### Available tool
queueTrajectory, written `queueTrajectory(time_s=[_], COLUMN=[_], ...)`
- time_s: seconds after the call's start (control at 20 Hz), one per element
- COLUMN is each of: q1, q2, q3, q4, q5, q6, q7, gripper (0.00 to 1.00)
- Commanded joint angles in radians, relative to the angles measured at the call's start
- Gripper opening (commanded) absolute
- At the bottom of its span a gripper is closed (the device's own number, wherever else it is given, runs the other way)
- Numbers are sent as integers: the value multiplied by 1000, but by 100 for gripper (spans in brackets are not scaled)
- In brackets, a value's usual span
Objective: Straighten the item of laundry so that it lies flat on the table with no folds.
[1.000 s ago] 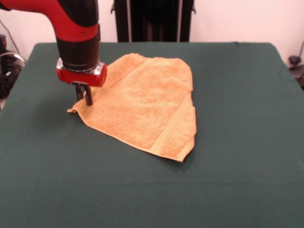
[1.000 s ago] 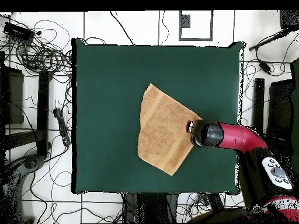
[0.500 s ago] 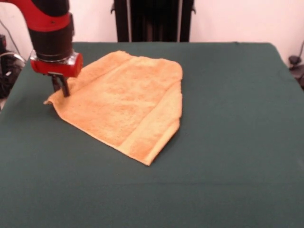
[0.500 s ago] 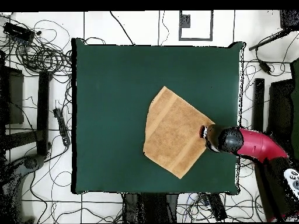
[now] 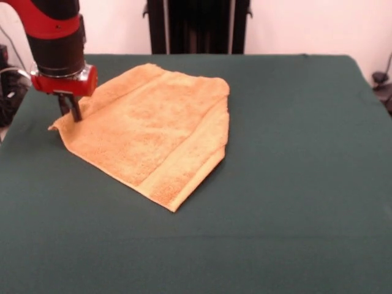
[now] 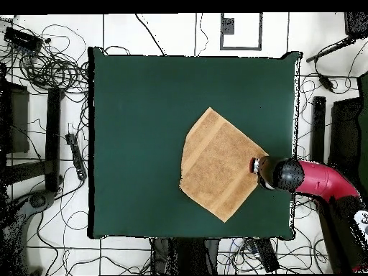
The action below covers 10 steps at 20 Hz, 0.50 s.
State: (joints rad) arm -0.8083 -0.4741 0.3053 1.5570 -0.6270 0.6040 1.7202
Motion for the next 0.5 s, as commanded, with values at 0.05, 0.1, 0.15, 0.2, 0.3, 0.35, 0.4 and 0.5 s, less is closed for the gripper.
queueTrajectory(time_s=[0.05,0.1,0.15,0.2,0.3,0.35,0.4,0.5], q1=[12,9,7,1,-21,-35,-51,-79], q2=[40,41,45,49,59,69,73,80], q3=[131,134,137,143,160,170,179,193], q4=[-26,-26,-33,-40,-52,-63,-68,-82], q5=[-56,-59,-63,-67,-72,-74,-79,-90], q6=[91,93,97,102,109,112,115,127], q7=[-305,-305,-310,-325,-361,-379,-401,-442], gripper=[0,0,0,0,0,0,0,0])
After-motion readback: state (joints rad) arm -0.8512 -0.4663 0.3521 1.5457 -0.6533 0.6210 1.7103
